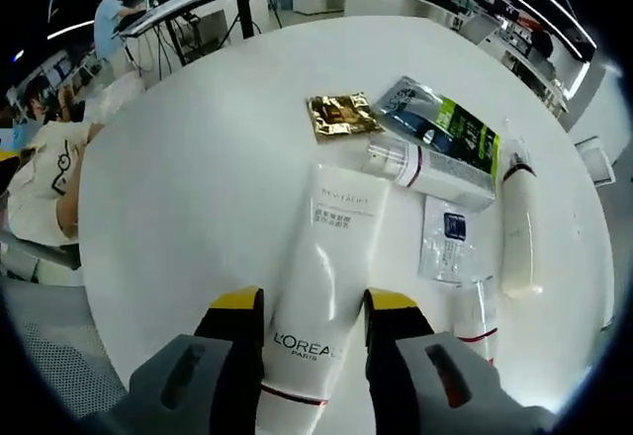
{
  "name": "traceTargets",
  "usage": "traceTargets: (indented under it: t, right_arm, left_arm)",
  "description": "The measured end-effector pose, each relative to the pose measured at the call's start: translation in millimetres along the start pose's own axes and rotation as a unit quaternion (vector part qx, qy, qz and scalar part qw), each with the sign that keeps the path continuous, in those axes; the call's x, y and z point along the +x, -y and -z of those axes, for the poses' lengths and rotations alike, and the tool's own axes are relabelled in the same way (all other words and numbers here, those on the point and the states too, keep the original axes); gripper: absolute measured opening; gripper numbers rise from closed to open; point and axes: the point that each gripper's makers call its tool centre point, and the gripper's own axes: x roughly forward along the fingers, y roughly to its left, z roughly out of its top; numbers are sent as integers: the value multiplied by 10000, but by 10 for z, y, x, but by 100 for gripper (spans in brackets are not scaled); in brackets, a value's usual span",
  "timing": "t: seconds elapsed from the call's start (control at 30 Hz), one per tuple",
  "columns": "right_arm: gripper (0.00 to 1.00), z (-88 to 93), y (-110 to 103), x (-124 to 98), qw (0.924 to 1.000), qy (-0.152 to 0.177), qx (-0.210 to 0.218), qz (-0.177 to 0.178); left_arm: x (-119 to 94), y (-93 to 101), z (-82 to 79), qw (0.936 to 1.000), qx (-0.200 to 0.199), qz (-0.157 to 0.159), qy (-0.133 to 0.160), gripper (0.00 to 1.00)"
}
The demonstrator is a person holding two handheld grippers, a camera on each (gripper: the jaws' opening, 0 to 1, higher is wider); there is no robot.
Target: Arrange the skincare products in the storage area until every visible bottle or jar stands upright without overlapping.
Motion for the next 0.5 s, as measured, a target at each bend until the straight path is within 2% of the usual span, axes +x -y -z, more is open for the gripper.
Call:
traceTargets:
  t: [0.1,0.3,0.5]
  right_arm:
    - [36,-20,-1,11,9999,26,-119,-57]
    - [34,-20,-22,5,9991,77,-373,-195]
    - [33,-11,-25,-5,9987,93,-413,-281]
  left_arm:
    - [1,-3,0,10000,-15,-7,5,84]
    - [4,-7,9,10000,-1,-6,-24,84]
    - [2,-18,12,10000,-1,-26,-32,84]
